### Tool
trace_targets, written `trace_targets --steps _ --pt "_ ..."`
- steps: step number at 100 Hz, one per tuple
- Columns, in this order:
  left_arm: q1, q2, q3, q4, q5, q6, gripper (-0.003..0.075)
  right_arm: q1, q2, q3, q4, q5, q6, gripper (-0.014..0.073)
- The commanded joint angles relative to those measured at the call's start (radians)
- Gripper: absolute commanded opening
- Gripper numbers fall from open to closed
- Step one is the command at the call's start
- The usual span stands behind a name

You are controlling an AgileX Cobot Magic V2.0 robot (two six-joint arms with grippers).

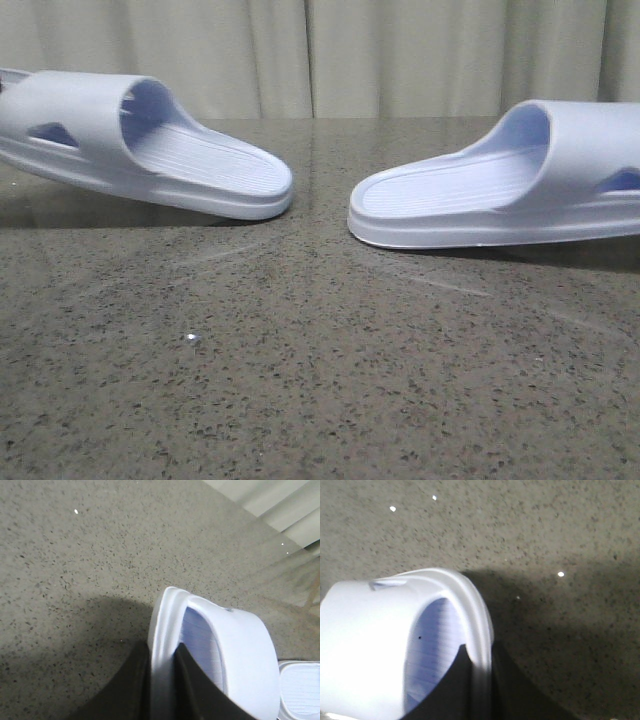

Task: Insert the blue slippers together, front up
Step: 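Lift both slippers and raise the right-held slipper above the other, then slide the right-held slipper over the left-held slipper, nesting them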

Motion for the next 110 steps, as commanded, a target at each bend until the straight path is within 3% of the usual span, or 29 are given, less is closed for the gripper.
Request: trace_targets --steps 1,11,27,68,110 --pt "0.038 -0.071 -0.020 -0.041 0.087 -0.020 0.0015 -0.005 -0.055 -0.023 0.102 -0.037 -0.062 -0.0102" --pt "0.090 -0.088 -0.020 -0.041 0.190 -0.049 0.0015 -0.005 -0.073 -0.023 0.273 0.008 -0.180 -0.0102" --pt "0.138 -0.088 -0.007 -0.041 0.264 -0.077 0.0015 -0.005 -0.073 -0.023 0.434 0.053 -0.276 -0.0102" --pt "0.141 -0.088 0.023 -0.025 0.255 -0.077 0.0015 -0.005 -0.059 -0.023 0.558 0.120 -0.368 -0.0102" --pt "0.078 -0.010 0.023 -0.160 0.394 -0.066 0.0015 -0.005 0.179 -0.023 0.787 0.305 -0.585 -0.0102"
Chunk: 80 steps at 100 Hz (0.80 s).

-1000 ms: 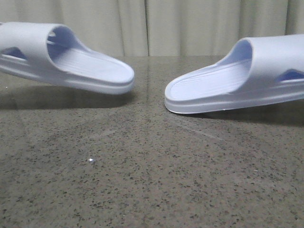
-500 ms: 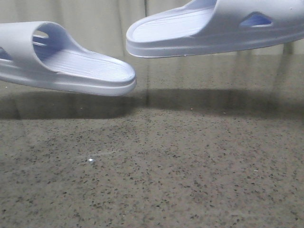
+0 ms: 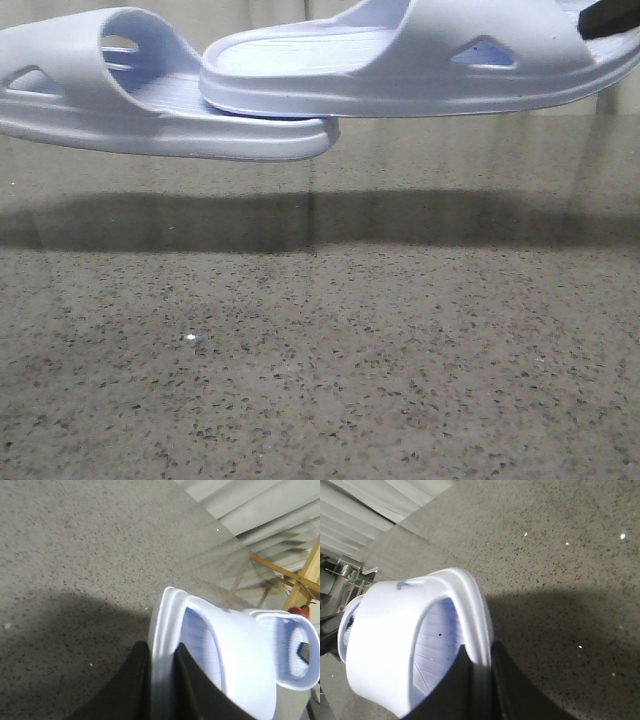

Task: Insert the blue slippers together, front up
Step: 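Slide the right-held slipper over the left-held slipper, nesting them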

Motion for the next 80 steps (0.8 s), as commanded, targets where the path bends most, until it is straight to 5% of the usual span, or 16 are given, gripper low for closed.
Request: trace_targets --steps 1,28,80 --pt "-0.027 0.002 -0.021 -0.121 0.100 0.002 0.0015 -0.005 0.034 -0.025 0.120 0.077 -0.070 -0.0102" --pt "-0.086 0.013 -0.021 -0.185 0.100 0.020 0.0015 0.054 0.176 -0.092 0.123 0.120 -0.107 -0.0102" --pt "-0.166 0.013 -0.021 -0.228 0.089 0.022 0.0015 0.333 0.378 -0.307 0.167 0.080 -0.107 -0.0102"
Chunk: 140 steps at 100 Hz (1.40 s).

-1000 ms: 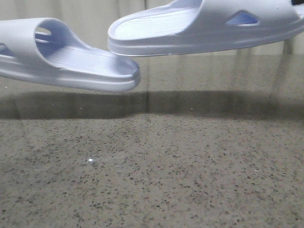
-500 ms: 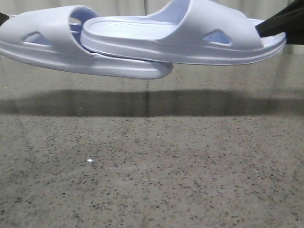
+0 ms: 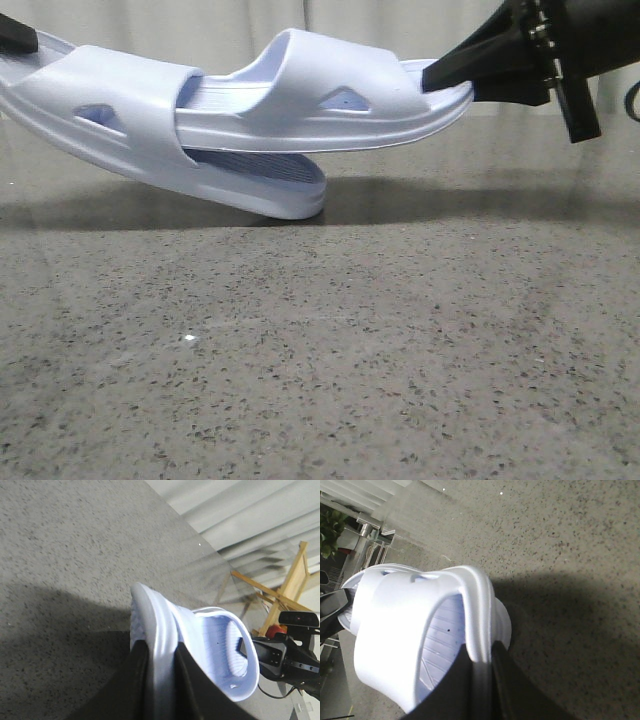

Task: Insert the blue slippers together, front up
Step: 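Slide the right-held slipper over the left-held slipper, nesting them, then lower the nested slippers onto the table and open both grippers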

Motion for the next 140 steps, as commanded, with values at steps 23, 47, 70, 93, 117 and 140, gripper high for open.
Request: trace_targets --steps 23,47,70,93,117,140 --pt "-0.037 -0.025 -0.021 -0.073 0.190 -0.002 0.0015 0.128 0.028 -0.100 0.083 0.089 -0.017 -0.0102" --pt "-0.014 -0.025 -0.021 -0.072 0.190 0.011 0.0015 0.079 0.029 -0.100 0.053 0.149 -0.017 0.0004" --pt "0.049 -0.025 -0.021 -0.068 0.166 0.046 0.0015 -0.075 0.028 -0.100 0.022 0.342 -0.015 0.0139" --pt "0.037 -0.025 -0.021 -0.024 0.050 0.055 0.0015 -0.222 -0.031 -0.100 -0.052 0.375 0.016 0.0139" --pt "-0.090 0.014 -0.021 -0.052 -0.071 0.142 0.0015 -0.276 -0.060 -0.100 -0.073 0.375 0.016 0.0139" --pt "-0.185 0.078 -0.021 -0.018 -0.223 0.211 0.0017 -0.276 -0.060 -0.100 -0.117 0.375 0.024 0.0139"
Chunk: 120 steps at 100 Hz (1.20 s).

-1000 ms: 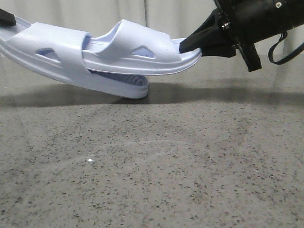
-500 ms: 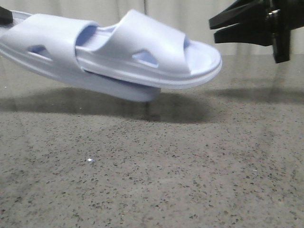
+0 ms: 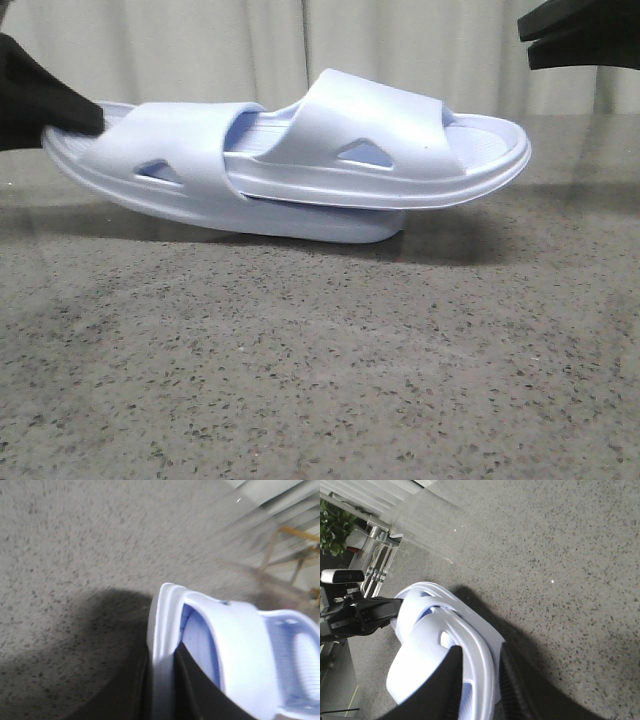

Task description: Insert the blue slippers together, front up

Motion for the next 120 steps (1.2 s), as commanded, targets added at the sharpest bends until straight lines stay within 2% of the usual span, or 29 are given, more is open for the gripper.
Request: trace_targets --steps 1,7,14,21,34,44,53,61,65,75,76,77,82,100,120 --pt "-0.015 -0.019 -0.021 -0.038 -0.011 0.023 0.0017 -0.007 -0.041 -0.031 0.034 0.135 0.003 0.0139" --pt "-0.015 -0.019 -0.021 -0.033 -0.021 0.070 0.0033 -0.007 -0.041 -0.031 0.032 0.135 0.003 0.0139" --pt "-0.015 -0.019 -0.021 -0.033 -0.026 0.102 0.0085 -0.007 -0.041 -0.031 0.032 0.135 0.003 0.0139" --pt "-0.015 -0.019 -0.029 -0.017 -0.028 0.120 0.0175 -0.007 -0.041 -0.031 0.032 0.135 0.003 0.0139" --pt "-0.015 -0.019 -0.059 0.042 -0.028 0.120 0.0405 -0.007 -0.041 -0.031 0.031 0.135 0.003 0.0139" --pt "0.005 -0.026 -0.096 0.098 -0.006 0.120 0.0465 -0.007 -0.044 -0.031 0.030 0.135 0.005 0.0136" --pt "0.039 -0.049 -0.130 0.157 0.023 0.118 0.0464 -0.007 -0.050 -0.031 0.027 0.135 0.005 0.0076" --pt "0.075 -0.090 -0.155 0.183 0.065 0.117 0.0444 -0.007 -0.065 -0.031 0.018 0.127 0.005 -0.0055" --pt "0.096 -0.119 -0.162 0.183 0.071 0.114 0.0406 -0.007 -0.077 -0.031 0.011 0.112 0.005 -0.0109" --pt "0.132 -0.204 -0.167 0.183 0.062 0.112 0.0225 -0.007 -0.110 -0.031 -0.004 0.077 0.005 -0.0078" --pt "0.134 -0.217 -0.167 0.185 0.059 0.112 0.0173 -0.007 -0.114 -0.031 -0.004 0.074 0.005 -0.0078" --pt "0.137 -0.224 -0.167 0.185 0.059 0.112 0.0173 -0.007 -0.116 -0.031 -0.004 0.071 0.005 -0.0078" --pt "0.145 -0.277 -0.167 0.194 0.046 0.112 0.0021 -0.005 -0.137 -0.031 -0.004 0.050 0.005 -0.0078" --pt "0.136 -0.422 -0.164 0.215 -0.087 0.114 0.0015 0.048 -0.258 0.012 -0.017 -0.116 0.005 -0.0078" --pt "0.083 -0.558 -0.119 0.236 -0.294 0.114 0.0015 0.190 -0.477 0.150 -0.107 -0.501 0.005 -0.0078"
